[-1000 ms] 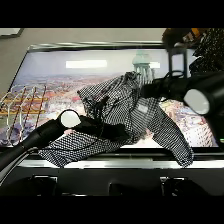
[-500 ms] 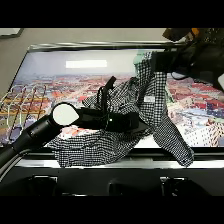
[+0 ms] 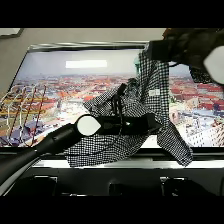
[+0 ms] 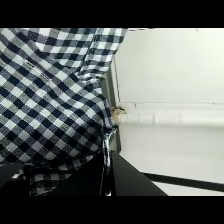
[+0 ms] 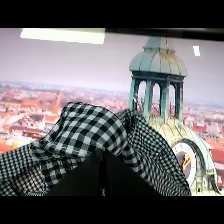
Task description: Fold the clothes and pants, and hang the long-sleeved shirts on hangers.
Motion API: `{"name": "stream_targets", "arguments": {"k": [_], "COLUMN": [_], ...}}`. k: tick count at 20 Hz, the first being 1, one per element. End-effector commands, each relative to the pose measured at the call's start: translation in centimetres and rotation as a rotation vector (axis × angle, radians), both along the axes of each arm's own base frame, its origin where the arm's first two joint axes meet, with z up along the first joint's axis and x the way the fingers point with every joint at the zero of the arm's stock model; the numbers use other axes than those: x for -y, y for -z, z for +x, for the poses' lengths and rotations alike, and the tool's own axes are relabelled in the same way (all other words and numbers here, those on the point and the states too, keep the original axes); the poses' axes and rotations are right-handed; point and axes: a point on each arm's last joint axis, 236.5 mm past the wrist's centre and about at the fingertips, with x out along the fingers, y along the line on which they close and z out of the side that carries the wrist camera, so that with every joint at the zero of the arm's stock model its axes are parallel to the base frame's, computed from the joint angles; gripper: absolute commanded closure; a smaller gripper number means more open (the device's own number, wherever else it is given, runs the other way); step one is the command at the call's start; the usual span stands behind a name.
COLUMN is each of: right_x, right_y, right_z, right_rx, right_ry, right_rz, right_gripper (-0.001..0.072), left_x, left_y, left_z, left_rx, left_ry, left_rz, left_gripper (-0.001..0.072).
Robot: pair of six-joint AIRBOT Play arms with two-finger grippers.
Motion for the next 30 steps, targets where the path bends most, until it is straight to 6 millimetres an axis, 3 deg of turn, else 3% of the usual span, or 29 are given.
{"name": "stream_targets", "arguments": {"k": [1,4,7,10,12,14,16,18,19,20,21,25,28,30], "right_x": [-0.4,-0.7,-0.4,-0.4,-0.3,-0.4,-0.5,-0.5,-0.3,0.1,0.6,4.5,7.9,9.3], "right_y": [7.6,13.8,19.9,25.6,28.4,29.5,29.9,29.8,29.7,29.3,28.4,21.8,18.3,17.5], "right_z": [1.5,2.0,1.2,0.4,-0.4,-0.9,-0.9,-0.9,-1.2,-1.7,-2.1,-5.5,-11.3,-16.0], "right_rx": [-0.201,-0.310,-0.409,-0.467,-0.500,-0.522,-0.523,-0.523,-0.532,-0.539,-0.536,-0.489,-0.537,-0.603], "right_ry": [0.021,0.018,0.045,0.084,0.127,0.165,0.181,0.197,0.211,0.231,0.244,0.324,0.414,0.498], "right_rz": [-0.114,-0.175,-0.192,-0.162,-0.125,-0.079,-0.061,-0.046,-0.042,-0.036,-0.034,-0.054,-0.029,0.048], "right_gripper": [0.0680,0.0680,0.0680,0.0680,0.0680,0.0680,0.0671,0.0550,0.0434,0.0363,0.0316,0.0305,0.0244,0.0213], "left_x": [1.1,0.4,-1.7,-2.7,-2.6,-2.5,-2.5,-2.8,-3.4,-4.2,-5.2,-12.4,-17.9,-19.5], "left_y": [5.0,9.6,14.3,18.0,19.6,21.0,21.4,21.2,21.0,20.6,20.1,18.2,16.5,15.4], "left_z": [1.2,1.9,3.1,2.4,2.1,1.7,1.6,1.9,2.2,2.9,4.0,10.5,14.2,15.5], "left_rx": [-0.062,-0.135,-0.218,-0.258,-0.281,-0.298,-0.300,-0.279,-0.269,-0.258,-0.237,-0.030,0.146,0.287], "left_ry": [-0.018,0.017,0.018,0.087,0.095,0.103,0.106,0.124,0.144,0.157,0.158,0.104,0.068,0.096], "left_rz": [0.070,0.159,0.244,0.316,0.340,0.359,0.365,0.362,0.362,0.359,0.356,0.448,0.545,0.578], "left_gripper": [0.0682,0.0682,0.0683,0.0683,0.0683,0.0682,0.0682,0.0661,0.0548,0.0324,0.0219,0.0204,0.0201,0.0201]}}
